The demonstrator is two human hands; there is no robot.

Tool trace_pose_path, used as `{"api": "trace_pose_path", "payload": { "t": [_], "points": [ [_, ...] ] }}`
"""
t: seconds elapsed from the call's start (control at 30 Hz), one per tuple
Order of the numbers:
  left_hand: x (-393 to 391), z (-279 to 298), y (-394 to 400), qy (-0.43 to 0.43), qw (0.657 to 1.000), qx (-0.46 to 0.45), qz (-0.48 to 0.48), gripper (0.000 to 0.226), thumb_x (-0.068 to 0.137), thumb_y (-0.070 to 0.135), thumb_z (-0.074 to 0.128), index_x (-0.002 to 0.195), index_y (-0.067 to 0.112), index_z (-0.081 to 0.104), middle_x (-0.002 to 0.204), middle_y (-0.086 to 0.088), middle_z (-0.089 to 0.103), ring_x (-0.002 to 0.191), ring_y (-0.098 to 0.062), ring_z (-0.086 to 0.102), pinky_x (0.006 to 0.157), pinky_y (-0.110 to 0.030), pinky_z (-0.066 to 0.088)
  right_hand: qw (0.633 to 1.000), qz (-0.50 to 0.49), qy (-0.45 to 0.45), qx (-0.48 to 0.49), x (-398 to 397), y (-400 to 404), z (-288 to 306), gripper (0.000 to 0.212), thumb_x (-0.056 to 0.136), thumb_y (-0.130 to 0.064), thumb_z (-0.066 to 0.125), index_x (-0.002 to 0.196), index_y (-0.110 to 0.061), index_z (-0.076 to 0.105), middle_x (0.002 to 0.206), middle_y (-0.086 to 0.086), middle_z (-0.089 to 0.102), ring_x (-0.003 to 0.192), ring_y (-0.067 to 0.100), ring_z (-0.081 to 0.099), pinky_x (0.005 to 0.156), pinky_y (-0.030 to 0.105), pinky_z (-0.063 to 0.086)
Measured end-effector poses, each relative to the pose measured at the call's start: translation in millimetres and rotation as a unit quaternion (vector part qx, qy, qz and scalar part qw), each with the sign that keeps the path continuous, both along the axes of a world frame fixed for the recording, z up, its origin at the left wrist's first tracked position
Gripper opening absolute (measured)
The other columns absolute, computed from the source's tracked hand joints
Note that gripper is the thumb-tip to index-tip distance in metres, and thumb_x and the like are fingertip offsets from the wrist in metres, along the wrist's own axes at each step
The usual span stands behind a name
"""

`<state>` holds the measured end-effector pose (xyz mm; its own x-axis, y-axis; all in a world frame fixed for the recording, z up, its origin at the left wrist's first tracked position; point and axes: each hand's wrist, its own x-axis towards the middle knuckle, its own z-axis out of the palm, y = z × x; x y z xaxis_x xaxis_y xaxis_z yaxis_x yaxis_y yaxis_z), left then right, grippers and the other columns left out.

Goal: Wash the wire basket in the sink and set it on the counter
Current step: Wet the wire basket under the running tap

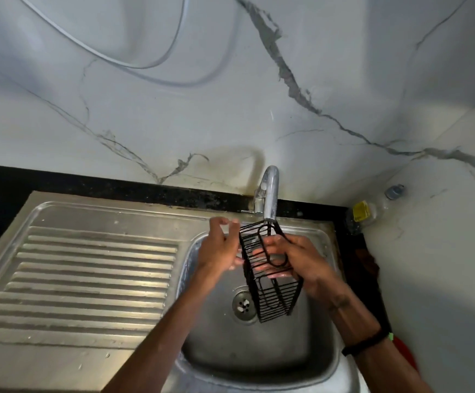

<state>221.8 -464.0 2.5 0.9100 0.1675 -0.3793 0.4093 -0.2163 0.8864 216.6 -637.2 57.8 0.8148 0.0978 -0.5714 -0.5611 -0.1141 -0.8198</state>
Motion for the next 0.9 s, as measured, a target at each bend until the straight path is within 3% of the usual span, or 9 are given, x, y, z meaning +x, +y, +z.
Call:
{"api": "trace_pose_path", "payload": {
  "t": [0.07,0.2,0.27,0.4,0.47,0.57,0.73,0.8,0.9],
  "points": [
    [15.0,-6.1,5.7,-0.007,0.999,0.034,-0.003,0.029,0.108,0.044,0.047,0.122,0.019,0.052,0.085,-0.003,0.075,0.065,-0.017,0.076,0.061,-0.034,0.062,1.0,-0.023,0.01,0.008,1.3,-8.8,1.8,0.025,0.105,-0.02,0.05,0.106,-0.003,0.069,0.096,0.017,0.079,0.078,0.033,0.077,0.066,0.039,0.061],
    [54.2,-37.5,-2.6,0.059,0.994,-0.088,-0.006,0.024,0.11,0.025,0.044,0.105,0.011,0.062,0.099,-0.014,0.067,0.082,-0.025,0.063,0.073,-0.039,0.055,0.998,-0.036,0.021,0.036,-1.6,-18.9,2.1,0.03,0.107,-0.022,0.046,0.111,0.0,0.067,0.1,0.017,0.078,0.078,0.035,0.077,0.055,0.031,0.059],
    [74.0,-57.2,-13.2,0.113,0.985,-0.134,-0.002,0.026,0.109,0.018,0.04,0.113,0.007,0.064,0.11,-0.014,0.066,0.092,-0.025,0.06,0.073,-0.035,0.053,0.998,-0.04,0.024,0.04,-0.4,-21.6,0.8,0.03,0.107,-0.021,0.046,0.111,0.0,0.067,0.099,0.017,0.078,0.078,0.035,0.077,0.054,0.031,0.058],
    [101.8,-86.0,-29.7,0.164,0.958,-0.226,0.064,0.029,0.103,0.009,0.045,0.128,0.008,0.062,0.123,-0.009,0.067,0.111,-0.023,0.063,0.098,-0.041,0.055,0.998,-0.043,0.027,0.024,2.0,-24.2,-3.0,0.028,0.107,-0.021,0.048,0.105,-0.003,0.07,0.091,0.014,0.079,0.072,0.03,0.077,0.053,0.03,0.058],
    [104.1,-86.3,-35.7,0.157,0.952,-0.247,0.086,0.038,0.098,0.005,0.049,0.136,0.003,0.057,0.115,-0.013,0.066,0.106,-0.025,0.063,0.105,-0.048,0.052,0.999,-0.045,0.025,0.014,3.6,-26.1,-4.7,0.028,0.107,-0.022,0.048,0.102,-0.005,0.07,0.088,0.012,0.079,0.071,0.03,0.077,0.055,0.03,0.059],
    [90.6,-77.5,-42.1,0.095,0.96,-0.252,0.082,0.049,0.104,0.007,0.051,0.151,-0.002,0.04,0.143,-0.024,0.056,0.133,-0.037,0.054,0.119,-0.055,0.037,0.999,-0.036,0.023,0.005,5.4,-28.4,-7.8,0.03,0.108,-0.025,0.047,0.103,-0.006,0.07,0.093,0.015,0.079,0.076,0.035,0.077,0.058,0.031,0.059],
    [80.3,-73.5,-42.3,-0.006,0.955,-0.296,0.003,0.04,0.106,0.001,0.048,0.146,0.003,0.052,0.149,-0.029,0.05,0.141,-0.043,0.046,0.121,-0.053,0.034,0.999,-0.022,0.022,-0.005,5.5,-34.7,-10.7,0.031,0.107,-0.031,0.049,0.104,-0.007,0.069,0.099,0.017,0.078,0.08,0.037,0.077,0.064,0.033,0.061],
    [81.5,-73.5,-40.3,0.017,0.951,-0.307,-0.044,0.045,0.105,0.007,0.052,0.15,0.002,0.048,0.153,-0.036,0.041,0.14,-0.048,0.045,0.115,-0.051,0.039,1.0,-0.024,0.02,-0.004,4.2,-38.6,-9.2,0.03,0.106,-0.032,0.05,0.099,-0.009,0.068,0.098,0.017,0.078,0.078,0.035,0.077,0.066,0.034,0.058],
    [80.6,-59.0,-39.0,0.034,0.961,-0.256,-0.103,0.073,0.095,0.048,0.057,0.159,0.018,0.037,0.16,-0.025,0.037,0.145,-0.041,0.04,0.121,-0.058,0.031,1.0,-0.008,0.016,-0.013,4.6,-41.9,-9.4,0.03,0.105,-0.035,0.052,0.096,-0.01,0.067,0.096,0.018,0.078,0.069,0.031,0.076,0.063,0.032,0.056]
  ]
}}
